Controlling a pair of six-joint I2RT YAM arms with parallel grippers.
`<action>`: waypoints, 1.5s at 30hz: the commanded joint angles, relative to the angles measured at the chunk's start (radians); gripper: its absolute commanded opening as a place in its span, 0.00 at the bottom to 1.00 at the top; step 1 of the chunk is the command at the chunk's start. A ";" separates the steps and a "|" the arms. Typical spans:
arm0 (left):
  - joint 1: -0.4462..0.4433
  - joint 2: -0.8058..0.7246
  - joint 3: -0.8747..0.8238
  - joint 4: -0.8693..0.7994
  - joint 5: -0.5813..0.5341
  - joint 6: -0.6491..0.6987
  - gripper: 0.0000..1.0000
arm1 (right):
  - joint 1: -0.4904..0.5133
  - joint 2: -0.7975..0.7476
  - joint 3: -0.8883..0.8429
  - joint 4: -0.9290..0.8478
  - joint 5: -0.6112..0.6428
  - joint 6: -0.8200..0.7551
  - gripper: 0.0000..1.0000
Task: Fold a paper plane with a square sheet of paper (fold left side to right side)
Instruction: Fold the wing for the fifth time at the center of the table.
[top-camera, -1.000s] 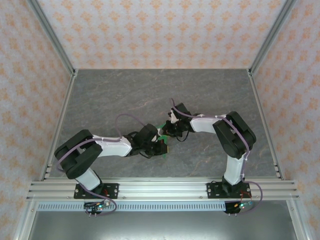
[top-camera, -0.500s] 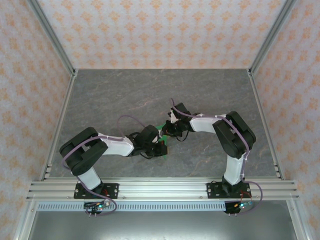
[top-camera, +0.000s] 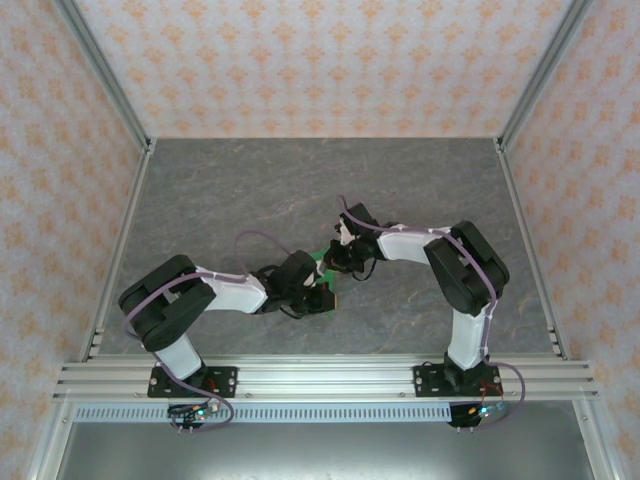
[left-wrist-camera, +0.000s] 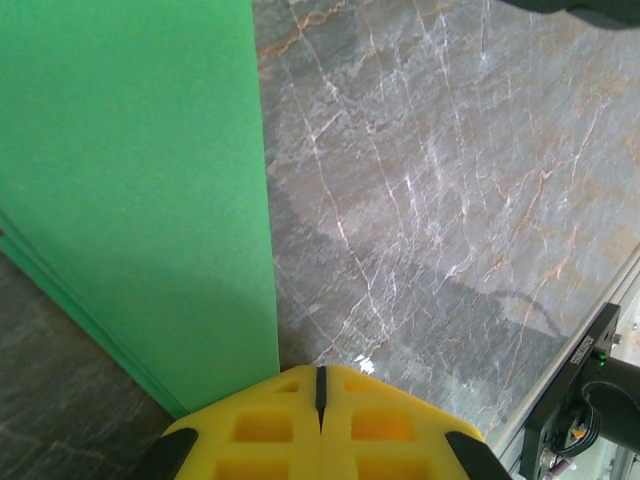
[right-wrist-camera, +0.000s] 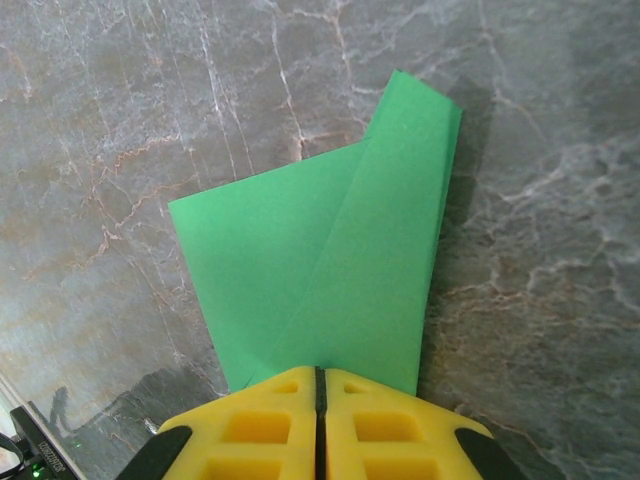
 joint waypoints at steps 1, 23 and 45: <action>-0.042 -0.010 -0.030 -0.074 0.077 0.036 0.01 | 0.006 0.070 -0.005 -0.070 0.118 -0.016 0.09; -0.069 -0.073 -0.114 -0.056 0.050 0.002 0.01 | -0.001 0.084 0.000 -0.076 0.114 -0.018 0.09; 0.025 -0.107 0.098 -0.198 0.048 0.114 0.00 | -0.002 0.080 -0.005 -0.072 0.103 -0.020 0.09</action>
